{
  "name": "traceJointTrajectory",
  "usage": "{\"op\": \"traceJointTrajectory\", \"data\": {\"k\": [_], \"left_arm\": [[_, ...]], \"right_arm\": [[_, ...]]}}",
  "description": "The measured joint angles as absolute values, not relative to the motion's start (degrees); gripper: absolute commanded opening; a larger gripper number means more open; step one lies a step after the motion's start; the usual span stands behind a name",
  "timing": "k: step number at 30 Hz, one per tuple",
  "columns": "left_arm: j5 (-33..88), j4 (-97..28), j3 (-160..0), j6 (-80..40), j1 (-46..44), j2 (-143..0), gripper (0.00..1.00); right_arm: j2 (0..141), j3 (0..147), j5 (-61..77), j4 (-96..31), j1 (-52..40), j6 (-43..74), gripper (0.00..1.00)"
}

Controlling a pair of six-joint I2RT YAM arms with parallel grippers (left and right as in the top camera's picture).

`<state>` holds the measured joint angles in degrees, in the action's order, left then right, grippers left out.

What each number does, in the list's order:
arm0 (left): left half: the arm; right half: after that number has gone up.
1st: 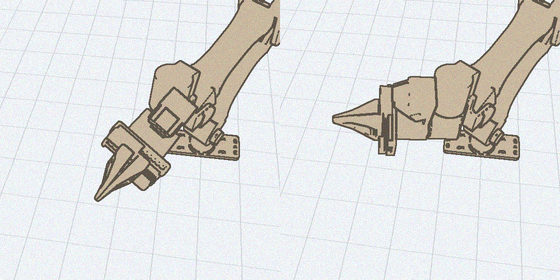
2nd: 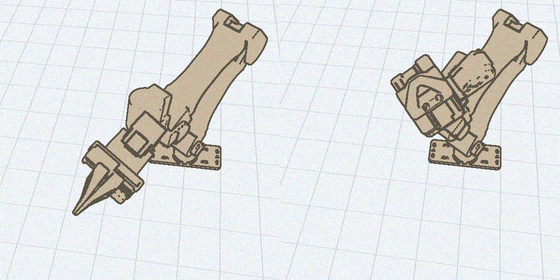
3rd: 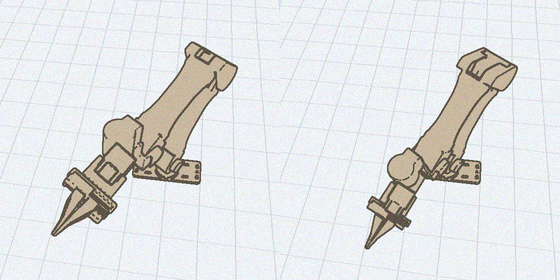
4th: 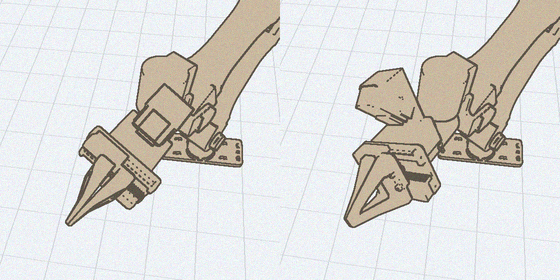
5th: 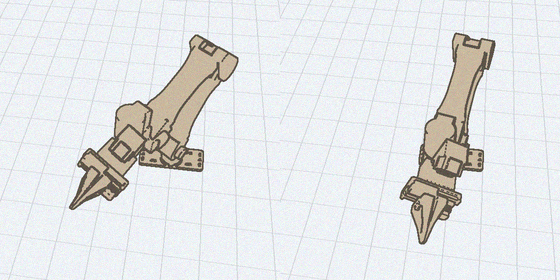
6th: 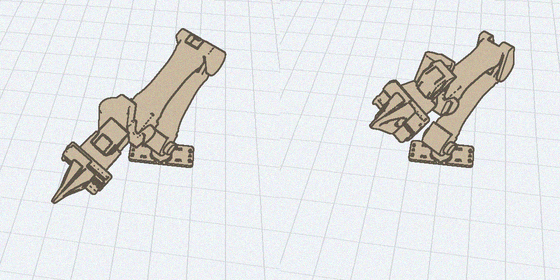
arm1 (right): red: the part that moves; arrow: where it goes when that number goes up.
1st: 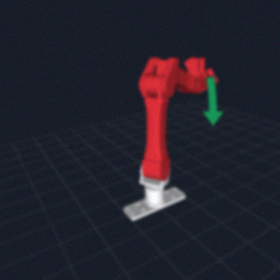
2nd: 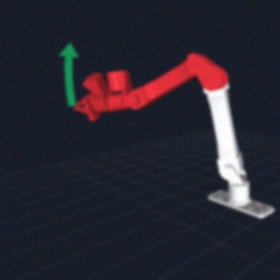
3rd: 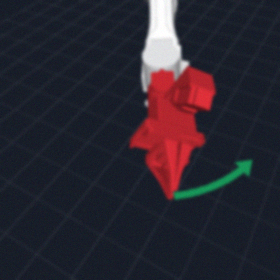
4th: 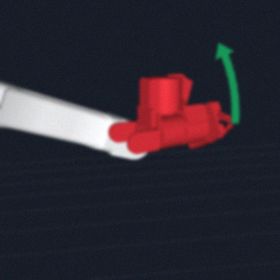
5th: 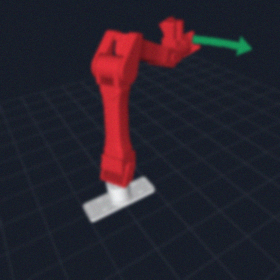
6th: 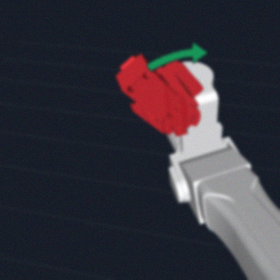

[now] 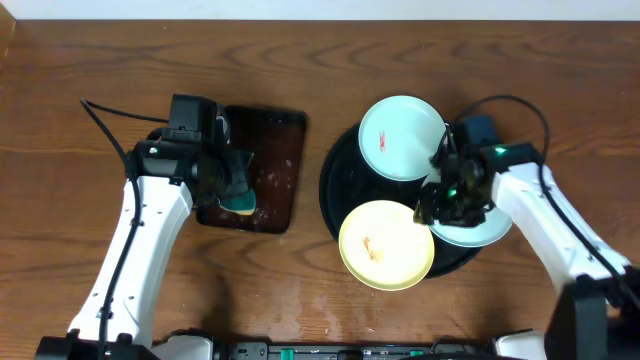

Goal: Clean dirty plates on tray and stack at the side

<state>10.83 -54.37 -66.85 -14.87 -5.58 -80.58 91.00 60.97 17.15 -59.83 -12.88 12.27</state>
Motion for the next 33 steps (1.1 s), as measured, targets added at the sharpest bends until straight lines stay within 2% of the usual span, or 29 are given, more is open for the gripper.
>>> {"op": "traceJointTrajectory", "data": {"k": [5,11,14,18,20,26,33], "left_arm": [[12.19,-55.18,-66.85,-13.76,-5.58,-80.55,0.07],[13.23,-55.35,-66.87,-13.26,-5.58,-80.55,0.07],[13.34,-55.51,-66.85,-13.21,-5.58,-80.55,0.07],[13.41,-55.55,-66.85,-13.21,-5.58,-80.55,0.07],[13.45,-55.55,-66.85,-13.21,-5.61,-80.55,0.07],[13.65,-55.51,-66.85,-13.21,-7.77,-80.55,0.07],[13.8,-55.0,-66.87,-13.23,-12.29,-80.55,0.07]], "right_arm": [[96.03,59.55,17.04,-60.66,-14.15,13.21,0.41],[98.52,57.36,15.55,-60.73,-14.79,16.43,0.43],[98.52,55.18,14.11,-59.16,-15.38,18.52,0.38],[98.52,52.64,13.02,-55.7,-15.53,20.32,0.1],[98.54,52.27,13.04,-52.66,-15.57,21.17,0.01],[98.06,52.45,14.61,-42.44,-15.57,21.54,0.01],[98.06,52.42,12.97,-37.41,-15.66,21.91,0.01]]}}
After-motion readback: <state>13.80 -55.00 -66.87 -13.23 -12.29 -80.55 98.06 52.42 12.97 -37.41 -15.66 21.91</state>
